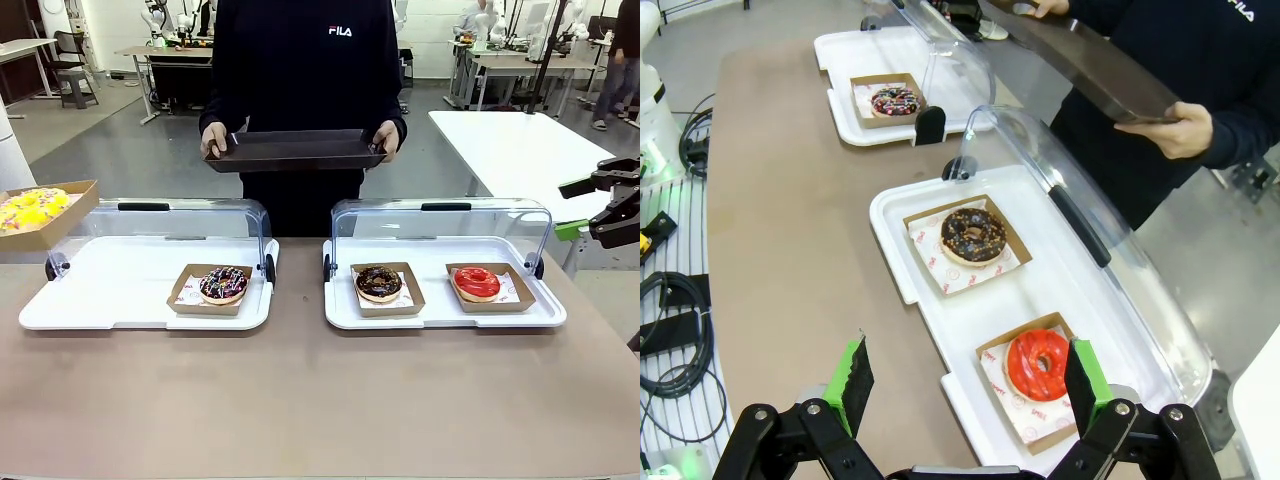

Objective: Provide the desired donut to the person.
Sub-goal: Pick up and lift the Paper togo box containing the Donut pointed at by the person, then place the picked Paper togo box onto the Handle tray extended by the person.

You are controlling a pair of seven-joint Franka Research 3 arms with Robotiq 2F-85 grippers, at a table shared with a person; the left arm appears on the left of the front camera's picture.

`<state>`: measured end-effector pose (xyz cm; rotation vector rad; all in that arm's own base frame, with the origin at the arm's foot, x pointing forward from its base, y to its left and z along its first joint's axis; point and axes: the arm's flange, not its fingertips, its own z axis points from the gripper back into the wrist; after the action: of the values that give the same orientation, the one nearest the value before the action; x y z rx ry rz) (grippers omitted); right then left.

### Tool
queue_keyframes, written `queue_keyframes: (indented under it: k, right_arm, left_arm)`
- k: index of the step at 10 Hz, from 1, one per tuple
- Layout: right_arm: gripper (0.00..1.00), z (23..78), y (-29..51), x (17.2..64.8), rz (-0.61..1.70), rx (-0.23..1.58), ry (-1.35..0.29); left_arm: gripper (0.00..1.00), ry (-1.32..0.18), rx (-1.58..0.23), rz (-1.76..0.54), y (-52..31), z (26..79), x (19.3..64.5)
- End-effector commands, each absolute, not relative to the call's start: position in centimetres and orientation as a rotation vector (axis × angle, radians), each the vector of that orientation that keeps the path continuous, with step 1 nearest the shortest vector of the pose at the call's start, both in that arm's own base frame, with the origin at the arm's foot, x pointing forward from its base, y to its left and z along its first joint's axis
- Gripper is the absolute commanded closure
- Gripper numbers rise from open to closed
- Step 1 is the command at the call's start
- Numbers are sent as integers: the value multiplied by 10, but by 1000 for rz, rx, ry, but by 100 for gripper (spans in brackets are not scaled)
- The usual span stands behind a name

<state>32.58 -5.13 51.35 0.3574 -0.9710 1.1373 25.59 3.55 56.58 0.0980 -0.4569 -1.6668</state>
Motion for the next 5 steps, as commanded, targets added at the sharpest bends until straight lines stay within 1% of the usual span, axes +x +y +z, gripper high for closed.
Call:
queue_keyframes:
  k: [1, 5]
  right_arm:
    - [0, 512, -51, 328, 1147, 375, -994]
    - [0, 512, -51, 328, 1147, 375, -994]
  left_arm:
    - [100, -434, 98, -1657, 39, 561, 254]
    - [100, -434, 98, -1657, 39, 561, 254]
